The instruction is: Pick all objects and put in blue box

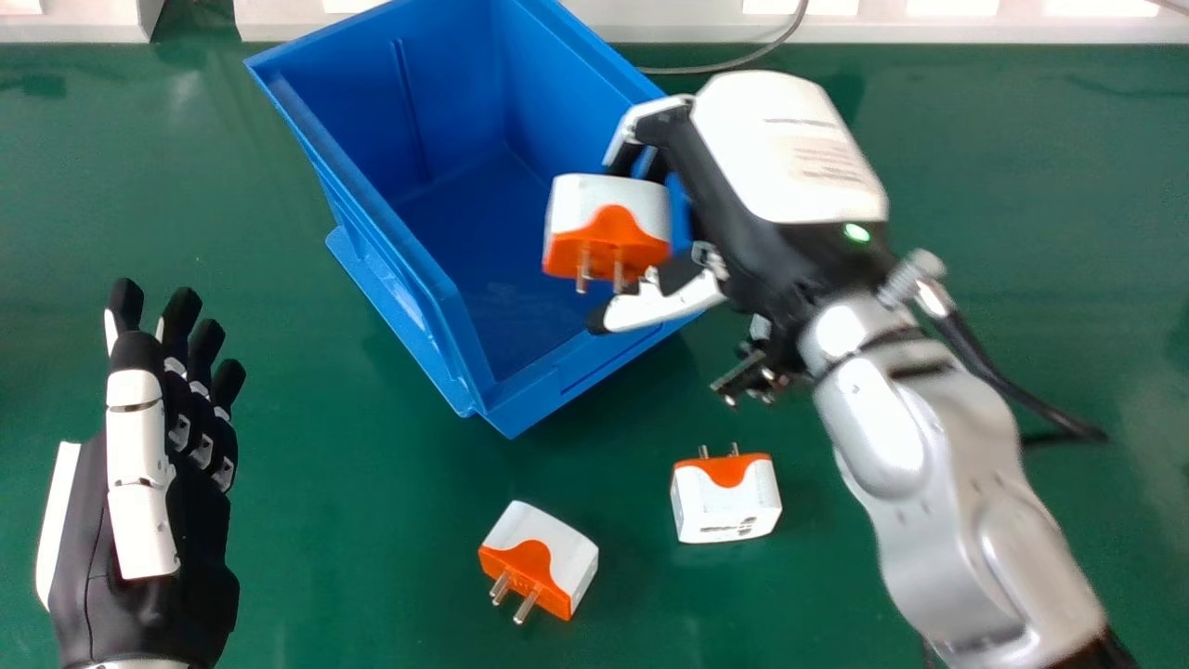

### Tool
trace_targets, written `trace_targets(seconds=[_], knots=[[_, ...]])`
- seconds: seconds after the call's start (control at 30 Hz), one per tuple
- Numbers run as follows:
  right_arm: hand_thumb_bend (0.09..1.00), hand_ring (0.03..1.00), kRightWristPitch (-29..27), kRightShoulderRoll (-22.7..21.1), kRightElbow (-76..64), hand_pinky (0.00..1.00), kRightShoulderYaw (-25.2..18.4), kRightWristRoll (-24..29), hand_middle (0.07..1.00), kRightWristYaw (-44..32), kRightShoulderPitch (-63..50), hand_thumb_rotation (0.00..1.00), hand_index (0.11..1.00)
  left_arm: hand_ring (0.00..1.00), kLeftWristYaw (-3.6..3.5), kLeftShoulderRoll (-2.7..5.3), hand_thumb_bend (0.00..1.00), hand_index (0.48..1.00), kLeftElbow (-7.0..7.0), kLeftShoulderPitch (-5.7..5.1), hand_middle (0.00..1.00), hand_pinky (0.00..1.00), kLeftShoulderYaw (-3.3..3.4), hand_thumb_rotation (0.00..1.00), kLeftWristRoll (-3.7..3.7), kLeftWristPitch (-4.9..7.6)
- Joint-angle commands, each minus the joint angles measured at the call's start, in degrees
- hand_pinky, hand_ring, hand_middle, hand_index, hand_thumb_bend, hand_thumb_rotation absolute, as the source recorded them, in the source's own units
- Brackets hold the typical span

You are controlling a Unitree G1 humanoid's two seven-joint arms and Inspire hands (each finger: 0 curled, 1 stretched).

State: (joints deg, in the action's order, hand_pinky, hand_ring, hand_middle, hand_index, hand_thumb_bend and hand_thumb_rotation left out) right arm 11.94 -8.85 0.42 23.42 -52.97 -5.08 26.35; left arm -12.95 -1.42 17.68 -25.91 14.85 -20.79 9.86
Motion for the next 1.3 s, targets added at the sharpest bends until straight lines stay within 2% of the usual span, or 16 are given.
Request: trace_targets(seconds=[0.0, 0.13, 0.27, 0.3, 0.37, 0.47, 0.5, 0.6, 0.73, 0.83, 0.9, 0.97, 1.03, 1.13, 1.2, 1.27], knots=[[0.481, 0.288, 0.98, 1.81, 3.03, 0.21, 0.94, -1.54, 0.375, 1.78, 5.14, 0.15, 0.478, 1.00, 0.02, 0.00, 0.40, 1.000, 1.11, -0.36, 1.00, 1.00, 0.20, 1.00, 0.03, 1.20], [0.482, 0.285, 1.52, 4.11, 11.58, 0.21, 2.03, -1.13, 0.376, 4.50, 10.74, 0.15, 0.478, 1.00, -0.12, -0.09, 0.41, 1.000, 1.13, -0.43, 1.00, 1.00, 0.31, 1.00, -0.29, 1.16], [0.484, 0.374, -0.46, 6.24, 21.51, 0.27, 2.22, 1.39, 0.469, 6.52, 17.04, 0.14, 0.486, 1.00, -0.30, -0.32, 0.41, 1.000, 1.02, -0.42, 1.00, 1.00, 0.42, 1.00, -0.39, 0.93], [0.484, 0.380, -1.05, 6.88, 24.17, 0.27, 2.10, 2.35, 0.472, 7.39, 18.54, 0.14, 0.486, 1.00, -0.17, -0.32, 0.41, 1.000, 1.01, -0.40, 1.00, 1.00, 0.43, 1.00, -0.14, 0.96], [0.486, 0.293, -1.27, 8.02, 29.66, 0.21, 2.37, 3.28, 0.391, 8.64, 21.83, 0.13, 0.484, 1.00, -0.03, -0.38, 0.41, 1.000, 0.94, -0.31, 1.00, 1.00, 0.42, 1.00, 0.32, 1.14], [0.489, 0.381, -1.67, 10.12, 39.42, 0.27, 3.41, 3.98, 0.465, 10.76, 27.66, 0.13, 0.486, 1.00, -0.15, -0.52, 0.41, 1.000, 0.79, -0.13, 0.99, 1.00, 0.37, 1.00, 0.62, 1.34], [0.499, 0.393, -1.54, 10.76, 42.19, 0.28, 3.87, 3.97, 0.466, 11.35, 29.29, 0.08, 0.498, 1.00, -0.13, -0.49, 0.41, 1.000, 0.80, -0.11, 0.99, 1.00, 0.36, 1.00, 0.74, 1.40], [0.503, 0.362, -1.65, 12.01, 50.20, 0.22, 6.25, 2.98, 0.465, 12.57, 33.91, 0.02, 0.541, 1.00, 0.45, -0.14, 0.41, 1.000, 1.25, -0.27, 0.99, 1.00, 0.14, 1.00, 1.41, 1.47], [0.505, 0.347, -3.29, 12.84, 57.44, 0.18, 7.96, 3.68, 0.462, 13.86, 37.52, 0.00, 0.544, 1.00, 0.67, 0.21, 0.40, 1.000, 2.00, -0.74, 0.98, 1.00, -0.30, 1.00, 1.23, 1.45], [0.507, 0.359, -4.13, 13.66, 60.92, 0.19, 8.19, 4.59, 0.460, 15.54, 38.65, 0.00, 0.543, 1.00, 0.88, 0.31, 0.40, 1.000, 2.36, -1.01, 0.99, 1.00, -0.45, 1.00, 1.51, 1.42], [0.507, 0.358, -4.12, 14.34, 62.24, 0.18, 7.81, 5.51, 0.448, 16.28, 38.97, 0.00, 0.544, 1.00, 0.75, 0.32, 0.41, 1.000, 2.50, -1.09, 1.00, 1.00, -0.51, 1.00, 1.25, 1.23], [0.509, 0.373, -4.20, 14.62, 62.42, 0.21, 7.87, 6.06, 0.453, 17.43, 38.76, 0.00, 0.539, 1.00, 0.87, 0.45, 0.41, 1.000, 2.52, -1.06, 1.00, 1.00, -0.50, 1.00, 1.10, 1.22], [0.515, 0.404, -3.86, 14.56, 61.96, 0.27, 8.80, 5.55, 0.481, 18.71, 38.31, 0.00, 0.509, 1.00, 1.25, 0.50, 0.40, 1.000, 2.50, -1.00, 0.99, 1.00, -0.48, 1.00, 1.44, 1.20], [0.508, 0.456, -3.52, 14.33, 62.04, 0.35, 10.46, 4.60, 0.566, 18.50, 38.27, 0.14, 0.493, 1.00, 1.42, 0.44, 0.40, 1.000, 2.44, -0.84, 0.99, 1.00, -0.47, 1.00, 1.27, 1.03], [0.610, 0.517, -3.85, 13.90, 61.81, 0.40, 11.40, 4.42, 0.631, 17.44, 38.29, 0.32, 0.630, 1.00, 1.56, 0.31, 0.40, 1.000, 2.61, -0.78, 0.99, 1.00, -0.57, 1.00, 1.48, 0.85], [0.646, 0.591, -4.04, 13.65, 61.33, 0.45, 11.76, 4.87, 0.704, 16.44, 38.21, 0.41, 0.716, 1.00, 1.82, 0.18, 0.41, 1.000, 2.62, -0.61, 0.99, 1.00, -0.65, 1.00, 1.84, 0.67]])
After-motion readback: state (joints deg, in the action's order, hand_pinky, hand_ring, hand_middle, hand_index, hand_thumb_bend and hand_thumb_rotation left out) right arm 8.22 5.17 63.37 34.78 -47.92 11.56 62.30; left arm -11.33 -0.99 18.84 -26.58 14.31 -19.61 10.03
